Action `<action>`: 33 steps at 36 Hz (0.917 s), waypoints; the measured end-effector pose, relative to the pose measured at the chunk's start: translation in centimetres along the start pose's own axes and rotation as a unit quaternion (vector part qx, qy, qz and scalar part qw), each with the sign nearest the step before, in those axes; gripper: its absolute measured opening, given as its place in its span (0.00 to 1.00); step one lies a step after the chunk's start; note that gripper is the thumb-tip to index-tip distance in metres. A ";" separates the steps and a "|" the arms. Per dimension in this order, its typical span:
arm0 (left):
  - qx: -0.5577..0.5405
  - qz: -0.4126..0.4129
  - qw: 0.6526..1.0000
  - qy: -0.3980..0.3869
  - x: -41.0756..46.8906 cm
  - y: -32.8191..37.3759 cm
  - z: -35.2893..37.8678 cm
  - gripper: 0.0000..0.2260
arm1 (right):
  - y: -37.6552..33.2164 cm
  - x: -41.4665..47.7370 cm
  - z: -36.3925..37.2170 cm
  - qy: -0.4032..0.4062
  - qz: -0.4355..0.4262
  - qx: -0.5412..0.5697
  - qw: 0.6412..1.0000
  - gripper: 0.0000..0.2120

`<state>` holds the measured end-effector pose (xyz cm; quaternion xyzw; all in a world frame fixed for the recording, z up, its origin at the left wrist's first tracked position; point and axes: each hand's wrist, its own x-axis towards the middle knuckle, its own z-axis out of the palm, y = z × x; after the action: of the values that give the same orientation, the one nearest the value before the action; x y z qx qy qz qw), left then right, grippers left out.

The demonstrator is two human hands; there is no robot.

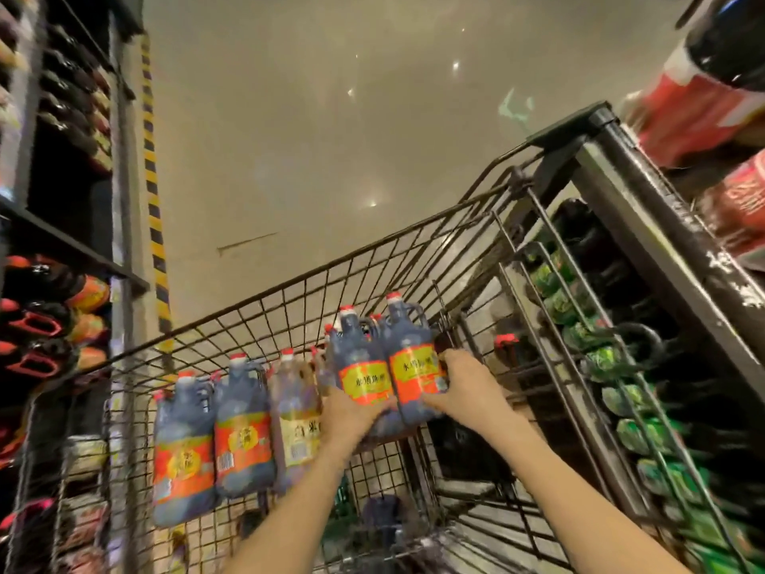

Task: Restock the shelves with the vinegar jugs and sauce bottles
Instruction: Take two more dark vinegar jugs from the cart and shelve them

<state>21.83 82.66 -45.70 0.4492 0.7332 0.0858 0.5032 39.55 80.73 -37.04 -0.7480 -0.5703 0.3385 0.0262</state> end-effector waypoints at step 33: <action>-0.296 -0.122 0.929 -0.188 -3.6 -4.0 -8.8 0.48 | 0.1 3.7 5.8 0.000 0.160 0.039 0.986 0.32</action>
<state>12.66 80.51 -41.45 0.1948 0.6159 0.1505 0.7484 36.94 81.88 -43.27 -0.8280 -0.4296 0.3603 0.0002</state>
